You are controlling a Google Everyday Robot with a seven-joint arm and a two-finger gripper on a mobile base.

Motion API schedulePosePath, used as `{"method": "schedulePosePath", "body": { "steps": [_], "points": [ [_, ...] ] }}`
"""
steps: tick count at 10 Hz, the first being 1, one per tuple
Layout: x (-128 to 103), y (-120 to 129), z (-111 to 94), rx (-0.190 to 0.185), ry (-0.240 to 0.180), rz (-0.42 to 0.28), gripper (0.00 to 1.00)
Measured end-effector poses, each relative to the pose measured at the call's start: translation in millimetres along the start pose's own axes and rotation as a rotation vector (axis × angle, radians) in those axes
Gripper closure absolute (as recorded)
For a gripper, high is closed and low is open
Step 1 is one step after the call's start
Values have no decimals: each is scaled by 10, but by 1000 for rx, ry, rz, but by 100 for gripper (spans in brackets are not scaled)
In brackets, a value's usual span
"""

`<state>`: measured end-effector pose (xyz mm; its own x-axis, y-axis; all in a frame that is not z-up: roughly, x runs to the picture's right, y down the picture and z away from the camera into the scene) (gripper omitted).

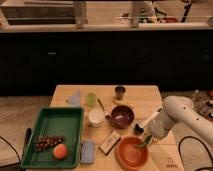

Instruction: Place pepper in red bowl

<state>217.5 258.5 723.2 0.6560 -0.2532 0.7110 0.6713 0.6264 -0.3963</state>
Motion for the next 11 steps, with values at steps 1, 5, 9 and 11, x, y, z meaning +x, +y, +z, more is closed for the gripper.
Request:
{"method": "schedulePosePath", "body": {
  "steps": [1,5,9,11],
  "points": [
    [-7,1,7,-1,-1,-1,100],
    [-179,-53,57,-41,-14,-74,100],
    [-445,19,87,-91,-18,-156,100],
    [-537,51,101,-111,-22,-181,100]
  ]
}}
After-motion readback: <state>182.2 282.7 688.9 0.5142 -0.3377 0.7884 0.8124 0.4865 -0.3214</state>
